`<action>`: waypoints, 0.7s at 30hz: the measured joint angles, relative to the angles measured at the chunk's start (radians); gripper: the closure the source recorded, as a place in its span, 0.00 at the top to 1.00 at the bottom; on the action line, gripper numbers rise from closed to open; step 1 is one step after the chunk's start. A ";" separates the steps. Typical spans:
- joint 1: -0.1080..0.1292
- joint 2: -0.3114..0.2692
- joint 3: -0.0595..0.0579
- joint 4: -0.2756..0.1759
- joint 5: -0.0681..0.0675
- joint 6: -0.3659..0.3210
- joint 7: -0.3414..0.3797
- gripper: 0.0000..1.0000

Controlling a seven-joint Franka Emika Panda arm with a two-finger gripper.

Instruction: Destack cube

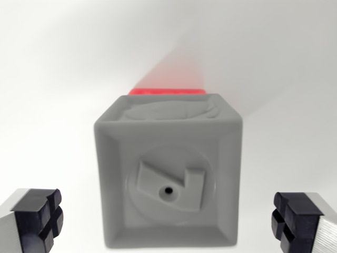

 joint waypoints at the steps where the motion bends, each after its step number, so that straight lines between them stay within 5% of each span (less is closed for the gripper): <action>1: 0.000 0.008 0.001 0.000 0.001 0.007 0.000 1.00; 14: -0.007 0.063 0.009 0.009 0.007 0.055 -0.002 1.00; 15: -0.007 0.064 0.009 0.009 0.007 0.055 -0.002 0.00; 21: -0.008 0.065 0.010 0.011 0.007 0.056 -0.002 0.00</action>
